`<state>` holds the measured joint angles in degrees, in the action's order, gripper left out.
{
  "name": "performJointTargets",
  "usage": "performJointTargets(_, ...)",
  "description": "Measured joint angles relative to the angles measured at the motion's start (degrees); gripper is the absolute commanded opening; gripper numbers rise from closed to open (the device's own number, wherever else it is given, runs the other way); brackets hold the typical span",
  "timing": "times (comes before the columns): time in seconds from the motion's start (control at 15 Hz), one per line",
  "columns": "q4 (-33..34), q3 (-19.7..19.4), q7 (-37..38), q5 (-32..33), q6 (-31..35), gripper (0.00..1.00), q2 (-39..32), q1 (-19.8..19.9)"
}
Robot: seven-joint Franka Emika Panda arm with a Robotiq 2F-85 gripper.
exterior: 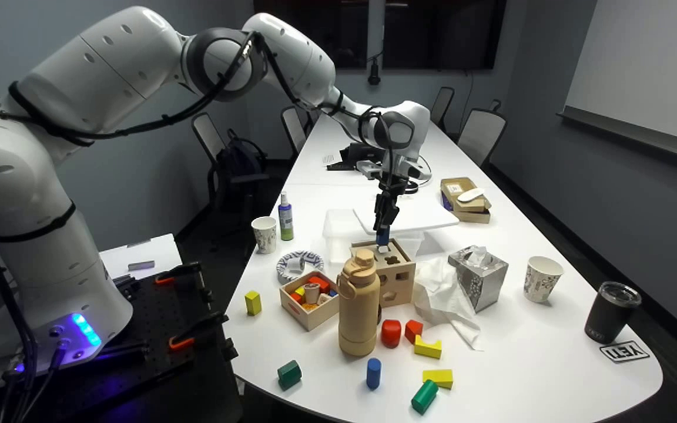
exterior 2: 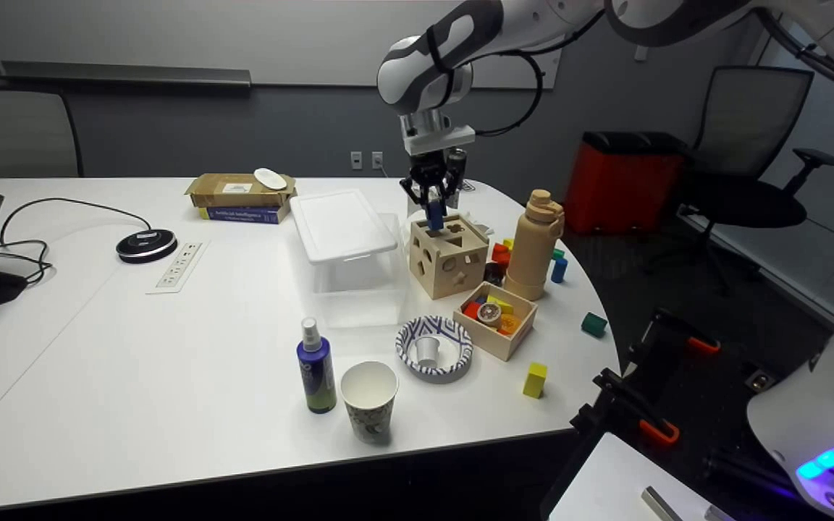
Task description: Put the green block inside the block
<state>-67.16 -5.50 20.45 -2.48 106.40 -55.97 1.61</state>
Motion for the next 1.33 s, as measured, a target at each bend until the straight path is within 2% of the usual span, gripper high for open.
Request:
performJointTargets(0.6, 4.34, 0.00, -0.26, 2.16, -0.26, 0.09, -3.76, -1.33)
performJointTargets(1.33, 4.65, -0.34, -0.99, 2.18, -0.26, 0.09, -3.96, -0.36)
